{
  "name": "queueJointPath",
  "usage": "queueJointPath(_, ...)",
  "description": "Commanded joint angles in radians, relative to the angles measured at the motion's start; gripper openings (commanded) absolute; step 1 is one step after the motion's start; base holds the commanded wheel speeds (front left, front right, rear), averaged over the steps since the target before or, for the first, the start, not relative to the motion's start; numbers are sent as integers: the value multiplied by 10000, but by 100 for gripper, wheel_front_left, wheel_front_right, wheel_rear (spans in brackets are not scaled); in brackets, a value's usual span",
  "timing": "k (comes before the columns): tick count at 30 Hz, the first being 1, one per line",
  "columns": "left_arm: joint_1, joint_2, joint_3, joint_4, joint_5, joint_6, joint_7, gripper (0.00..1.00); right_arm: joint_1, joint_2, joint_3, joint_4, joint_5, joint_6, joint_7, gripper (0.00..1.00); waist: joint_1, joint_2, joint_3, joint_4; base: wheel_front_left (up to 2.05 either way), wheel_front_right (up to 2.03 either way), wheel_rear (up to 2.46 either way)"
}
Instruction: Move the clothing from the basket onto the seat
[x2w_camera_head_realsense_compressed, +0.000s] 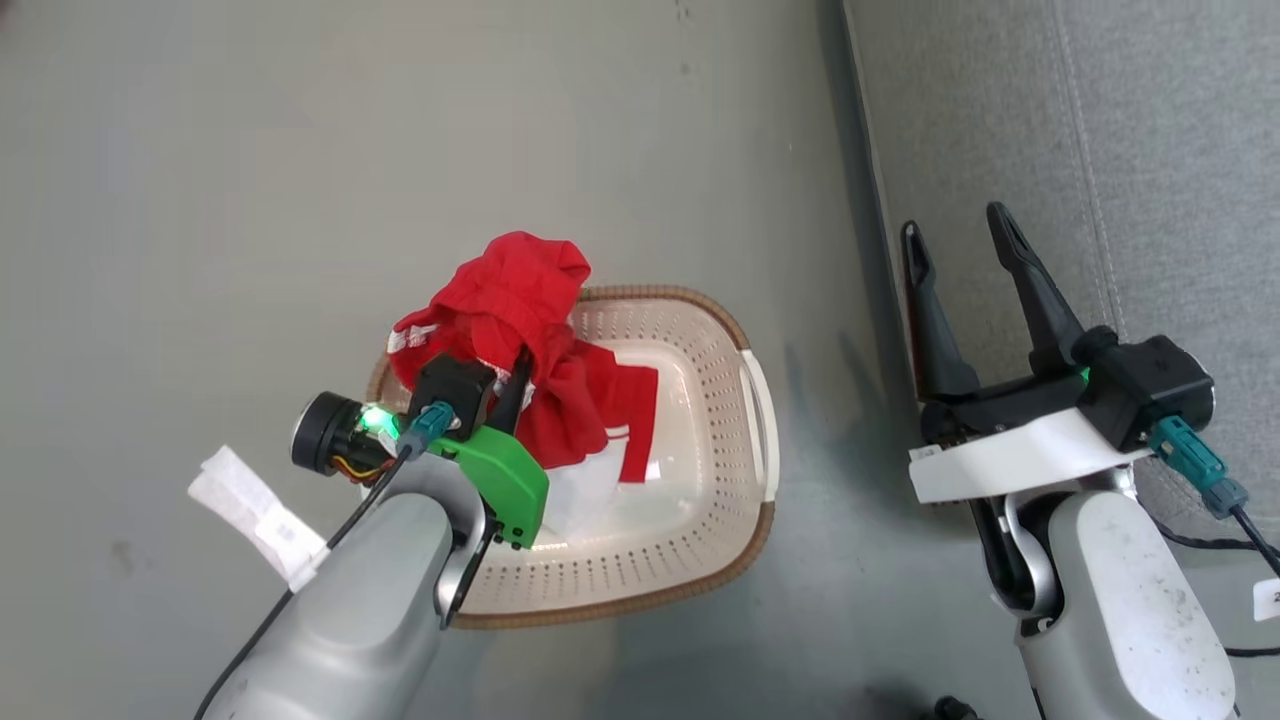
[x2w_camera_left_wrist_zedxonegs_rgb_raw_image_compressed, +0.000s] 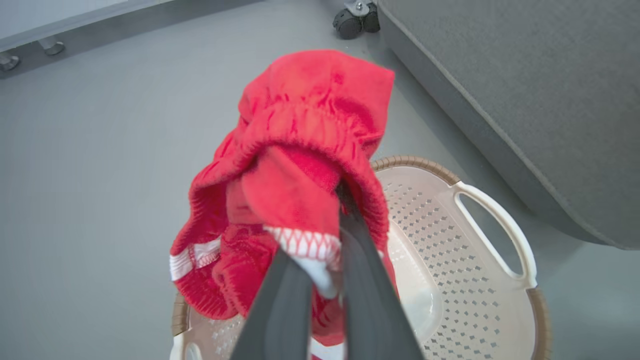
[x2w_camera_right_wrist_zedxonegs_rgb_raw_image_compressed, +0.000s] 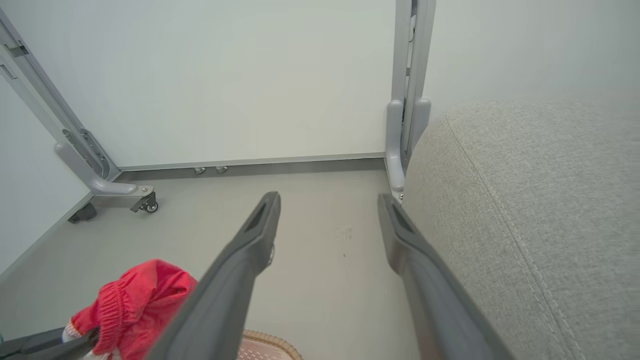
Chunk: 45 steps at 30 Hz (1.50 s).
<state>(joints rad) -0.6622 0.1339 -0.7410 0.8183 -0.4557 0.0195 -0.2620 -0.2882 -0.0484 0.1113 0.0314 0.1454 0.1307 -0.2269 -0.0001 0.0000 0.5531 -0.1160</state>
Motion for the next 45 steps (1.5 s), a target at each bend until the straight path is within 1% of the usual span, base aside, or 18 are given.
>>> queueJointPath(1, 330, 104, 146, -367, 133, 113, -38, 0, 229, -34, -60, -69, -77, 1, 97, 100, 1, 0, -988, 518, 0, 0, 0)
queueJointPath(4, 735, 321, 504, -1318, 273, 218, -39, 0, 446, -35, -129, -171, -87, 1, 237, 100, 1, 0, -1423, 622, 0, 0, 0)
queueJointPath(5, 971, 417, 758, -1963, 376, 282, -39, 0, 589, -35, -155, -225, -43, 1, 356, 100, 1, 0, -1681, 690, 0, 0, 0)
queueJointPath(13, 1832, 624, 1889, -4775, 786, 432, -40, 0, 1144, -34, -232, -403, 27, 1, 761, 100, 1, 0, -2658, 913, 0, 0, 0)
queueJointPath(16, 2129, 541, 2294, -5804, 973, 380, -40, 0, 1396, -35, -287, -446, 31, 1, 913, 100, 1, 0, -3022, 994, 0, 0, 0)
queueJointPath(21, 2547, 354, 2901, -7133, 1213, 183, -40, 0, 1746, -35, -297, -510, 27, 1, 1085, 100, 1, 0, -3534, 1061, 0, 0, 0)
queueJointPath(25, 2886, 176, 3391, -8128, 1389, -120, -39, 0, 1961, -34, -227, -583, 67, 1, 1243, 100, 1, 0, -3853, 1091, 0, 0, 0)
queueJointPath(32, 3901, -27, 3859, -8983, 1706, -543, -28, 0, 2457, -34, -110, -707, 118, 1, 1572, 100, 1, 0, -4511, 1053, 0, 0, 0)
queueJointPath(38, 4864, -129, 3873, -9302, 1926, -698, -27, 0, 2911, -35, 20, -859, 90, 1, 1817, 100, 1, 0, -5044, 995, 0, 0, 0)
queueJointPath(45, 5627, -259, 3787, -9226, 1890, -808, -27, 0, 3377, -34, 104, -977, 145, 1, 2060, 100, 1, 0, -5504, 1017, 0, 0, 0)
